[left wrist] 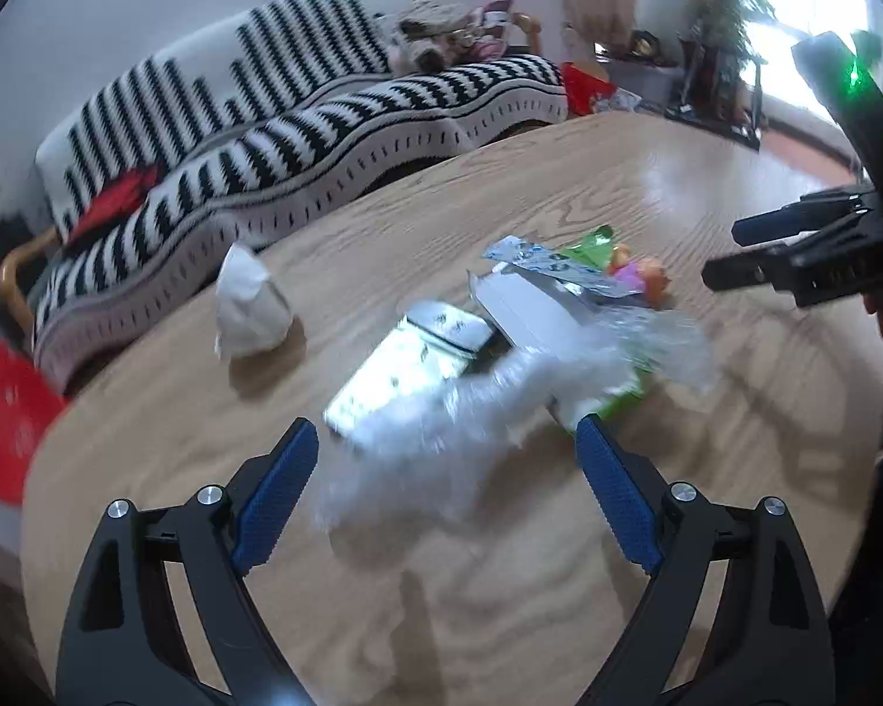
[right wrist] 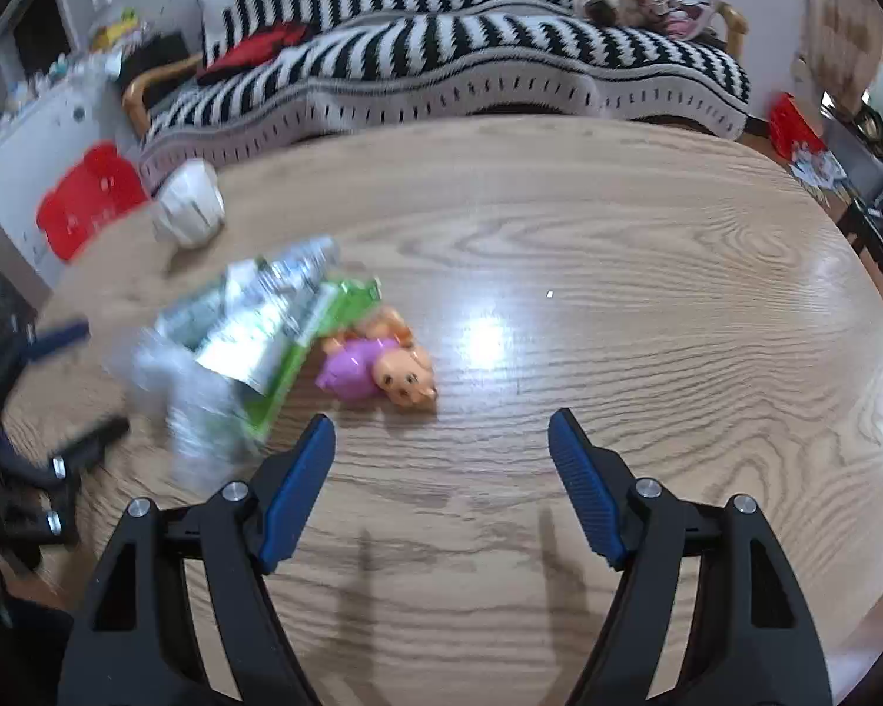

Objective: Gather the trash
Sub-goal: 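Grasp the clear bubble wrap with the left tool while the right tool grasps the small doll, then carry bubble wrap and doll over the black bin and open both tools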

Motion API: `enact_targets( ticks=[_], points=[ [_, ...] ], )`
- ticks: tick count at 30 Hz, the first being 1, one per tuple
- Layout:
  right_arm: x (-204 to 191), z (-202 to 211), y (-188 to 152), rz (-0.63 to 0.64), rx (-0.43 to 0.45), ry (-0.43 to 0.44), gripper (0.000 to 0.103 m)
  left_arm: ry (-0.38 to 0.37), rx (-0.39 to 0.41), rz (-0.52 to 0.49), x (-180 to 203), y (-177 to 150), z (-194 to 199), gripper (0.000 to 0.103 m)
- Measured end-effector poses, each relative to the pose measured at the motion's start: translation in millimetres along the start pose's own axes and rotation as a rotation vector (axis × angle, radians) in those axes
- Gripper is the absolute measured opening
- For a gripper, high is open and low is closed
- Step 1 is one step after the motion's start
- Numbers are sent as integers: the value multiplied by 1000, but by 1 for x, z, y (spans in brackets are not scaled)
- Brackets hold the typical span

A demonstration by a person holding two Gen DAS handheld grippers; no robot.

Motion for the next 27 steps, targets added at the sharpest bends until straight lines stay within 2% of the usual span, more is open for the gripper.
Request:
enact_targets(
  ticks=[4,9,11,12,13,15,16,18,19,22,27],
  points=[
    [-9,-23,0,72,-37,-15,73,-26,-19,-11,4,4,-26,86],
    [-29,-43,16,173,-16,-30,73,-76,-12,-26,11,15,-36,86],
    [-32,-50,23,189,-13,-17,72,-90,-21,-6,10,15,-40,81],
    [-33,-52,24,191,-16,-13,67,-98,-25,5,9,15,-41,78],
    [-35,-55,25,194,-20,-5,64,-103,-28,9,8,14,-42,72],
    [-38,-55,26,200,-15,9,49,-106,-37,11,7,13,-43,59],
    [-41,-55,26,209,-17,15,49,-114,-51,14,8,12,-45,49],
    [-44,-54,24,215,-18,23,49,-113,-51,17,7,12,-45,35],
    [-46,-53,23,219,-16,26,49,-136,-67,18,8,11,-45,19],
    [-45,-43,22,214,3,16,49,-151,-67,41,8,10,-36,11],
    [-29,-19,17,132,28,13,48,-140,-58,109,0,10,-7,9]
  ],
)
Point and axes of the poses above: each gripper's, at about its wrist camera, not at the fingertips, and z roughly against the way its jaws point, x to its right, y to its top, the point moved 3 cm from there along -z, roughly the way its jaws point, and after that the axes turned 5 degrees about -x, right-handed, at the moved point
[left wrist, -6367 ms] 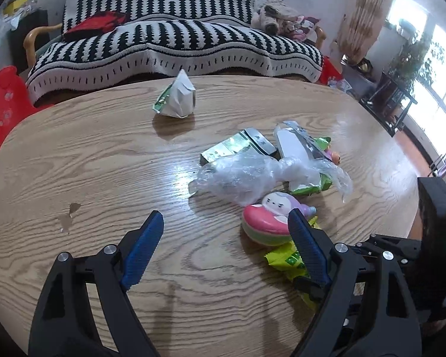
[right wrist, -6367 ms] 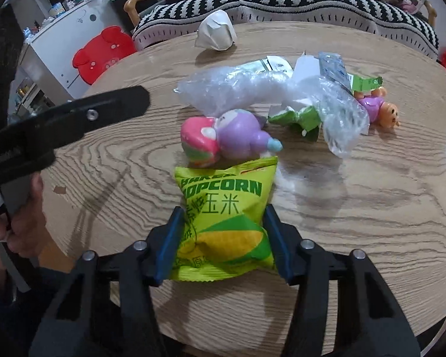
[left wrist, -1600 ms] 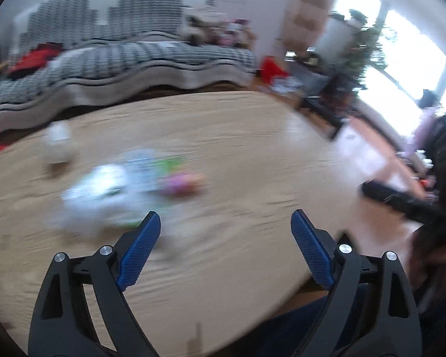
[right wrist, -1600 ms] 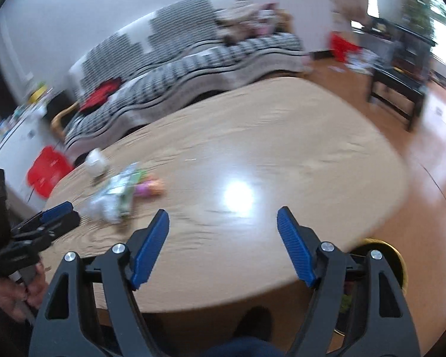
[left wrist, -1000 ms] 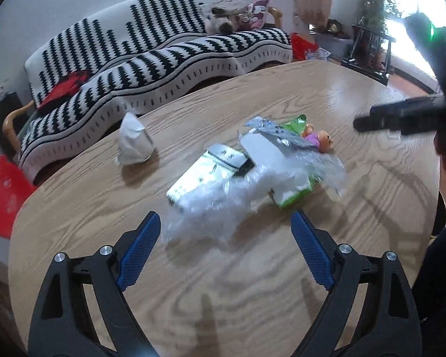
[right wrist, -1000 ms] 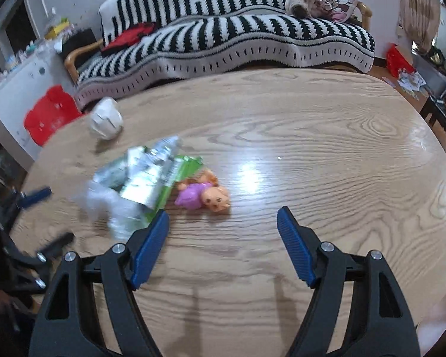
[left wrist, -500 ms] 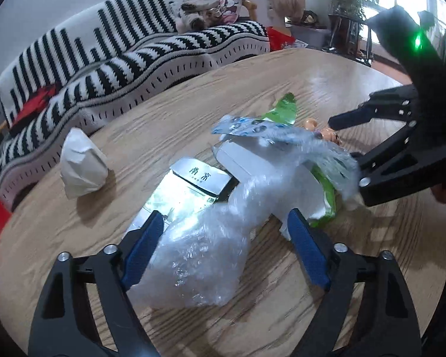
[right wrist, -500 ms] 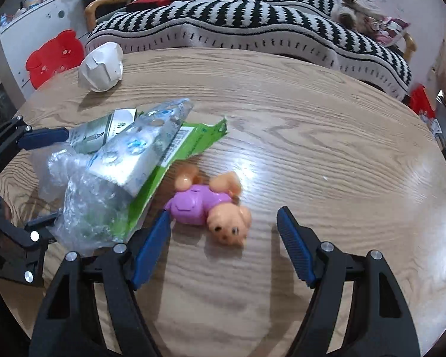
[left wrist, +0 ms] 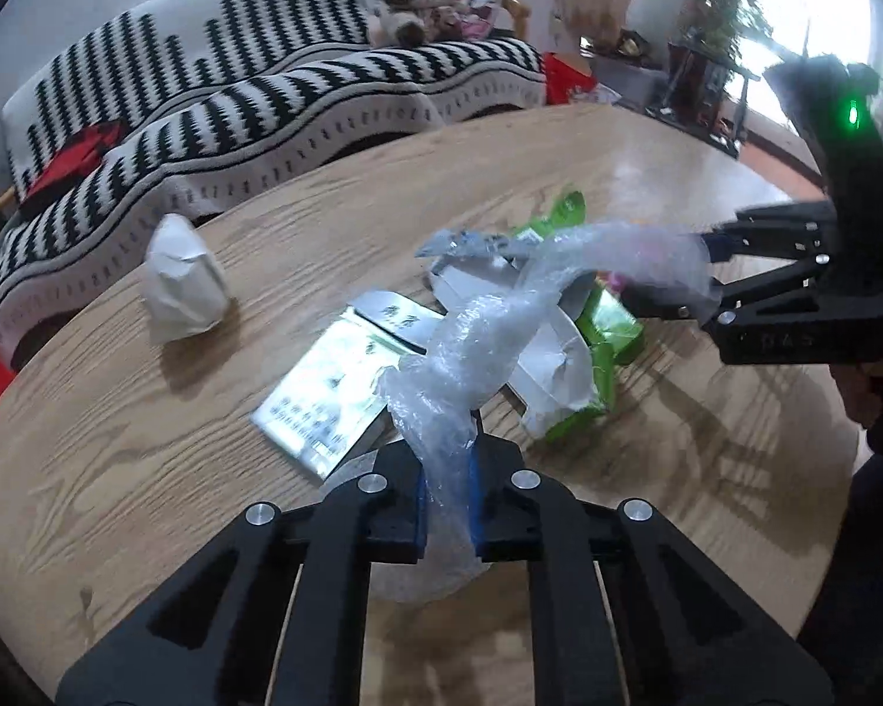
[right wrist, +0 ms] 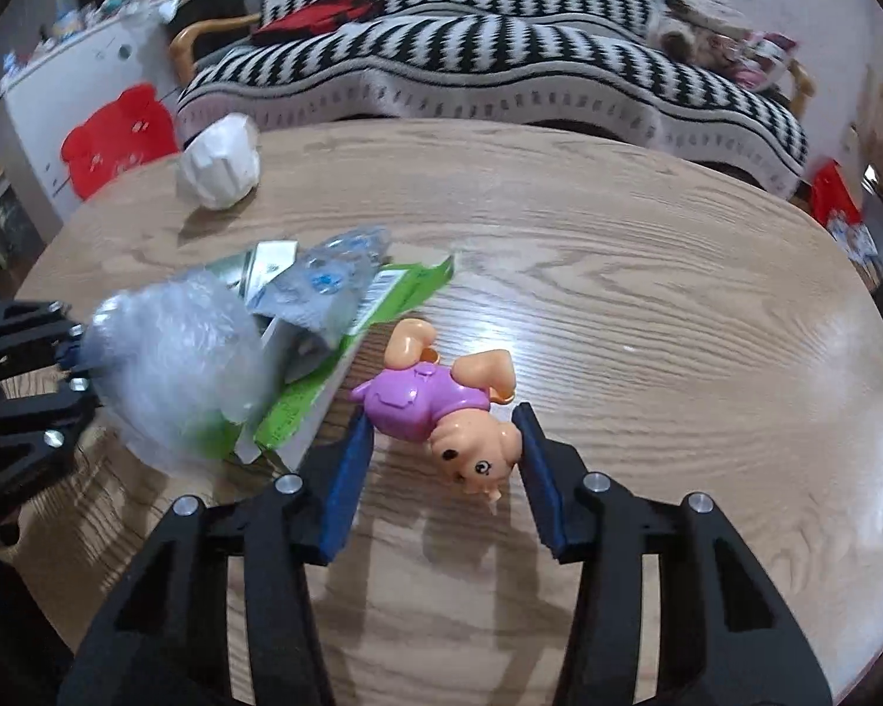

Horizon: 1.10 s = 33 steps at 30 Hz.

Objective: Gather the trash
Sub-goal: 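Carry bubble wrap and doll over the black bin and open both tools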

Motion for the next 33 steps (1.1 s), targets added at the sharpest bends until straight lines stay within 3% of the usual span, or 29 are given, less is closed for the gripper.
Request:
enact_targets(
  ticks=[6,12,33],
  points=[
    [15,32,-16,-102,17,10,48,49,21,99,-4,-4,45,9],
    [9,56,-29,-120,48,11,48,73,45,169,8,-11,69,9],
    [7,65,-40,-126,43,10,48,66,20,221,9,-15,56,9]
  ],
)
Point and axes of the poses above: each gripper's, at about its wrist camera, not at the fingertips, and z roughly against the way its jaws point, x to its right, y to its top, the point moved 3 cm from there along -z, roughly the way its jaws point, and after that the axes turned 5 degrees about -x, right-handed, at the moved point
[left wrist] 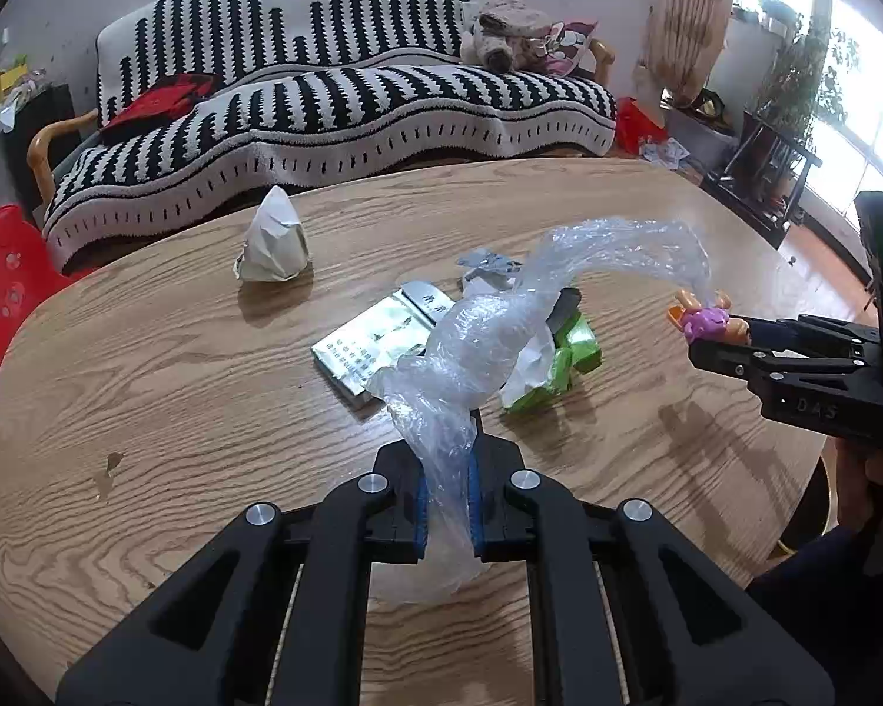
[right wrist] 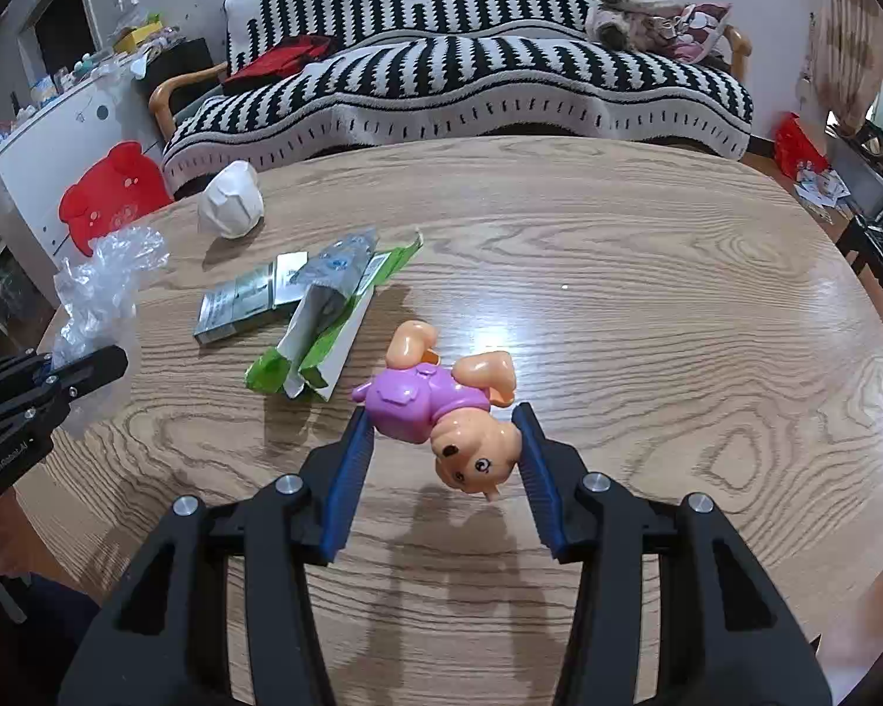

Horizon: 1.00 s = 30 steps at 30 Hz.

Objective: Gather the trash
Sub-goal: 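Carry bubble wrap and doll over the black bin and open both tools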

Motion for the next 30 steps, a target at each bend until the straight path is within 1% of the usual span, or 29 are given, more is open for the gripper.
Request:
enact_targets(
  ticks=[3,5,8,10,14,17,21,22,25,27,30],
  points=[
    [7,14,1,-9,33,-23,48,-9,2,-10,11,6,2,9],
    [16,26,-1,-26,54,-31,48,-40,1,-12,24,10,4,9],
    [42,57,-5,-73,108,-60,48,-72,5,-44,54,20,7,9],
    [63,80,-14,-107,137,-87,48,-119,-1,-65,83,25,6,9],
    [113,126,-39,-179,172,-158,47,-244,-23,-114,150,32,5,9],
    [147,152,-65,-226,179,-224,47,-308,-14,-172,204,37,7,9],
    [194,172,-109,-305,153,-283,47,-400,-43,-239,284,36,3,9],
    [207,178,-124,-337,148,-295,47,-413,-50,-251,296,34,2,9],
    [234,191,-159,-402,139,-327,47,-471,-94,-298,348,21,-2,9],
    [250,198,-184,-453,130,-335,47,-493,-131,-327,382,9,-6,9],
    [270,203,-217,-521,115,-344,47,-510,-181,-348,414,-11,-16,9]
  ],
)
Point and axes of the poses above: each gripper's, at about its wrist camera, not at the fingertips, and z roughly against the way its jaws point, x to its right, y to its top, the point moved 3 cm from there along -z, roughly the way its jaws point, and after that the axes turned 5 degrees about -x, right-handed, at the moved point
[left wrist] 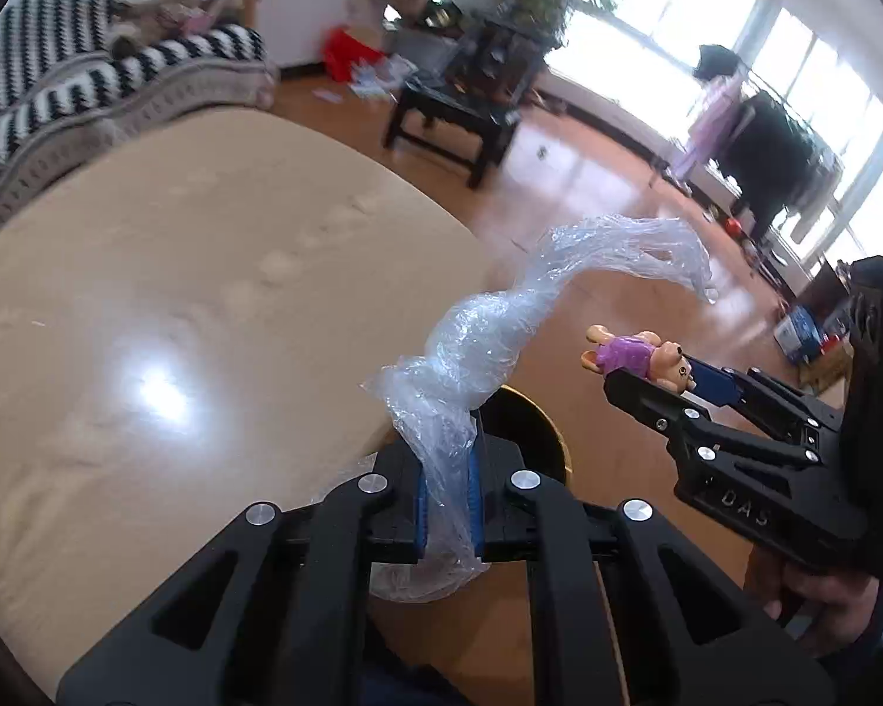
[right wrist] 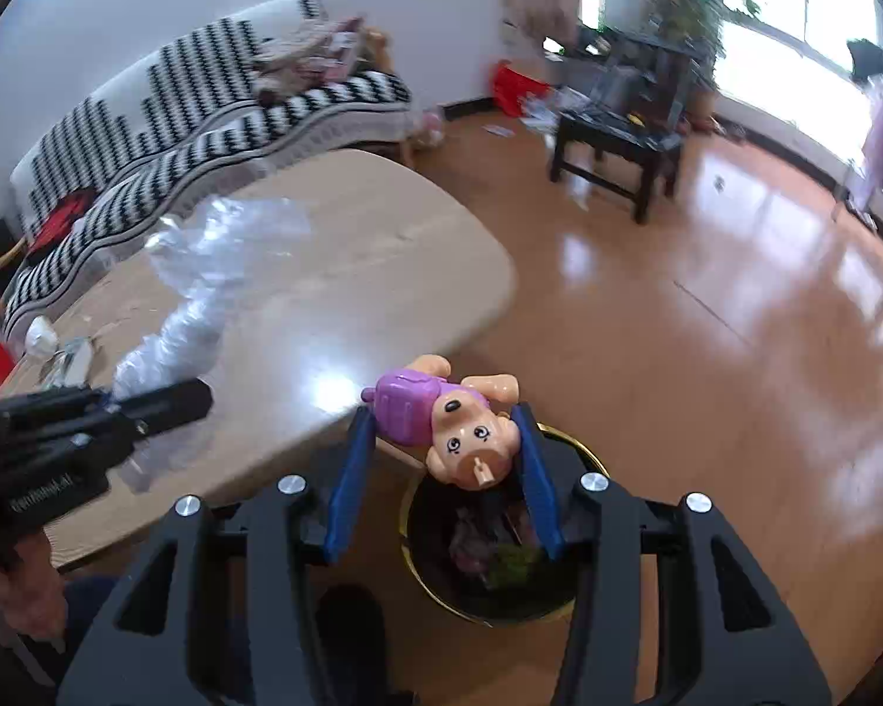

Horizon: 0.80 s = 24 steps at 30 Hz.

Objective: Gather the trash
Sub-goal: 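Carry bubble wrap and doll over the black bin and open both tools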

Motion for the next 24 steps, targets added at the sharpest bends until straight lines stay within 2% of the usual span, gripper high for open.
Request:
enact_targets(
  ticks=[7,9,12,16,24],
  points=[
    [52,-7,-37,-96,-45,-12,47,-49,-132,7,33,-24,-65,9],
    [61,-9,-45,-114,-55,-10,47,-53,-173,15,33,-32,-81,9],
    [68,-13,-52,-129,-70,-8,47,-101,-220,40,31,-38,-93,9],
    [76,-19,-55,-151,-79,-7,47,-71,-204,12,32,-34,-99,9],
    [79,-28,-50,-161,-80,0,47,-91,-191,2,35,-25,-102,9]
  ],
)
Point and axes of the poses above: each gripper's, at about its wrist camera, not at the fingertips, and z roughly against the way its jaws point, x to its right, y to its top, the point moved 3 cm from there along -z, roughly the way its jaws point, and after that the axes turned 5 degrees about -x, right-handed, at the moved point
